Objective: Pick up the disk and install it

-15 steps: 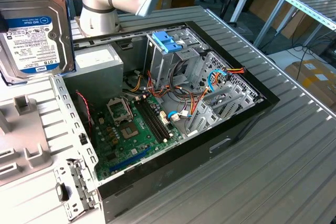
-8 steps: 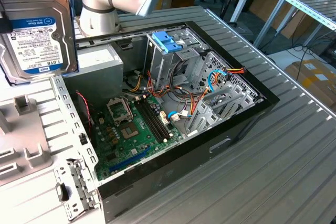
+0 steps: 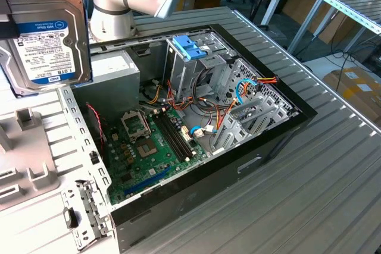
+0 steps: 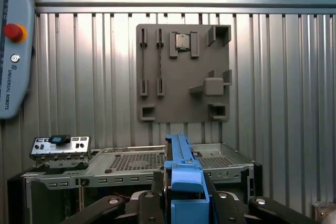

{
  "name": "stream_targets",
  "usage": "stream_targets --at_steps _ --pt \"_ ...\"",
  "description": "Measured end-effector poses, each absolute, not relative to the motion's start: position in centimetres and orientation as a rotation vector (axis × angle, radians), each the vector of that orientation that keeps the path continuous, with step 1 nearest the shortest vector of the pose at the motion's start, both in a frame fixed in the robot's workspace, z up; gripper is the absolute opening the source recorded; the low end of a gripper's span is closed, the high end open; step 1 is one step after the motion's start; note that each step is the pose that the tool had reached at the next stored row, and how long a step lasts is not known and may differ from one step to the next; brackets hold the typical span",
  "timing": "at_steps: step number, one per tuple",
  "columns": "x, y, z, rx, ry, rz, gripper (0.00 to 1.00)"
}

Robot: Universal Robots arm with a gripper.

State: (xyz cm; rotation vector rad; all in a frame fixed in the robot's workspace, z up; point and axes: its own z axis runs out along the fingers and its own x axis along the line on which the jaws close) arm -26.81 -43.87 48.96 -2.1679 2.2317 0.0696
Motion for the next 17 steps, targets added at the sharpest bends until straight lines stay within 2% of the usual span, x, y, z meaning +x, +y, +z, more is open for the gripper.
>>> stream_targets --at_steps 17 --pt "-26.04 -44.24 48.91 -2.168 2.232 0.070 0.37"
